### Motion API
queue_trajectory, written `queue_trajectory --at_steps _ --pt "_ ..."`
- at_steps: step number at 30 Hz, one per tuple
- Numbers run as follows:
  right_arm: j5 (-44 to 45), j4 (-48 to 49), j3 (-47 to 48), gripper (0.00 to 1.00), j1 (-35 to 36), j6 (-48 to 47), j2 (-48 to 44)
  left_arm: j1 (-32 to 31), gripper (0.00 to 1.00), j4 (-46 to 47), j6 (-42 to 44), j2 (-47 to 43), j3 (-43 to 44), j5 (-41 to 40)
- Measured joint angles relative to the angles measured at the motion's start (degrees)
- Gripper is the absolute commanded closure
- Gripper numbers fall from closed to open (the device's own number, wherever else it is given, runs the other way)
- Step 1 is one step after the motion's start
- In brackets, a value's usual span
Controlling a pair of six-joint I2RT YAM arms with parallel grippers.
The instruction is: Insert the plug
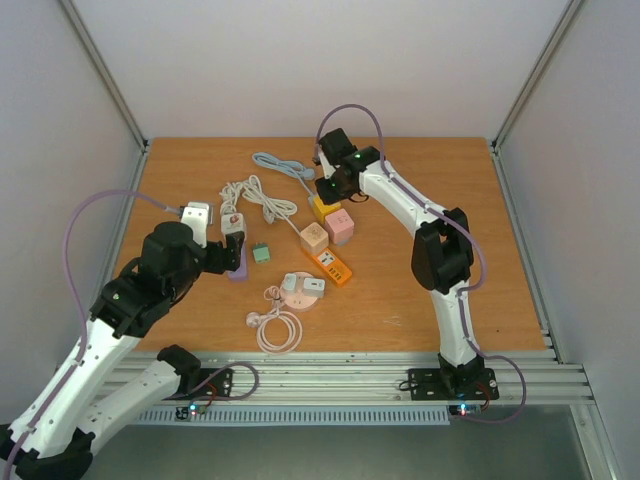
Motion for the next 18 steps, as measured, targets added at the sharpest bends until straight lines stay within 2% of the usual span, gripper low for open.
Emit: queue_trajectory --at_steps 18 --pt "0.2 -0.8 2.7 0.99 0.0 0.3 2.5 0.0 0.05 0.3 0.0 0.0 -0.3 0.0"
